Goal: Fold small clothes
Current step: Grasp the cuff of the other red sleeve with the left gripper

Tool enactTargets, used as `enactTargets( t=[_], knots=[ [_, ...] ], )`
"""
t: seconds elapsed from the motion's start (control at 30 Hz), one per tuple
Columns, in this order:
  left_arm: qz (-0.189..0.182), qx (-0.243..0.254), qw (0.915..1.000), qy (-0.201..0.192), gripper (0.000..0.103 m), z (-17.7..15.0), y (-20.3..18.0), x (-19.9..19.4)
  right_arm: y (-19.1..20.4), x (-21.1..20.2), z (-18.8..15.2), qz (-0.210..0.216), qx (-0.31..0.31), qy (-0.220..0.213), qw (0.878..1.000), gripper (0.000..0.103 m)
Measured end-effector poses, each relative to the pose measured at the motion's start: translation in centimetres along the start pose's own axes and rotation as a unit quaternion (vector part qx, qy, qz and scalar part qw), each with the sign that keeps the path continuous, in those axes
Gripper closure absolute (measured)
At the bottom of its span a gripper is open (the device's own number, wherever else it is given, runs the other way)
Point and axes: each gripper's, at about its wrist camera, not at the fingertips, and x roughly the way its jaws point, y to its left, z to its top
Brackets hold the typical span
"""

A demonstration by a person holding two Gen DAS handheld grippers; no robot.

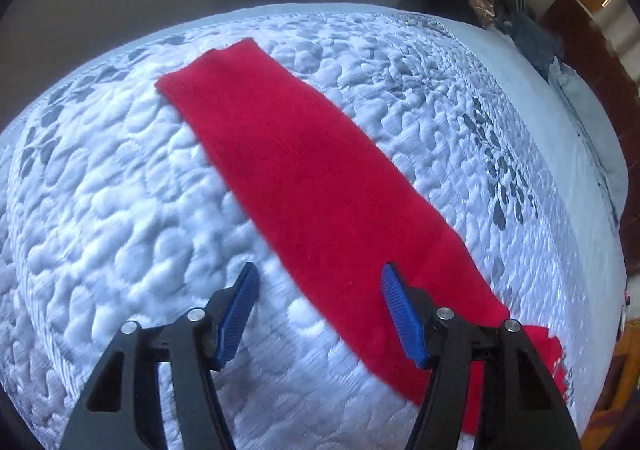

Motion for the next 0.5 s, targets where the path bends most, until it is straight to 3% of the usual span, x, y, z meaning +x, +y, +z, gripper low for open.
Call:
enactTargets(
  t=[0.13, 0.2, 0.23, 0.3, 0.37, 0.5],
  knots=[
    [0.012, 0.026, 0.9995, -0.01, 0.042, 1.0, -1.3, 1.6, -0.6, 0.9, 0.1, -0.007, 0.01, 0.006, 1.0, 0.056],
    [0.022, 0.038, 0.9989, -0.017, 0.064, 1.4, -1.6, 2.0, -0.8, 1.3, 0.0, -0.007, 0.015, 0.008, 1.0, 0.056],
    [0.024, 0.042, 0.9986, -0.021, 0.068, 1.5, -1.9, 2.1, -0.9, 1.5, -0.1, -0.007, 0.016, 0.009, 1.0, 0.056],
    [0.007, 0.045, 0.9987, -0.024, 0.092, 1.7, -2.1, 2.0, -1.0, 1.8, -0.3, -0.006, 0.015, 0.01, 1.0, 0.056],
    [0.0, 0.047, 0.9982, -0.038, 0.093, 1.7, -2.5, 1.2, -1.0, 1.9, -0.5, -0.006, 0.013, 0.009, 1.0, 0.056],
    [-0.059, 0.06, 0.9927, -0.087, 0.093, 0.8, -4.6, -2.1, -1.2, 1.6, -1.0, -0.003, 0.011, 0.005, 1.0, 0.056]
  ],
)
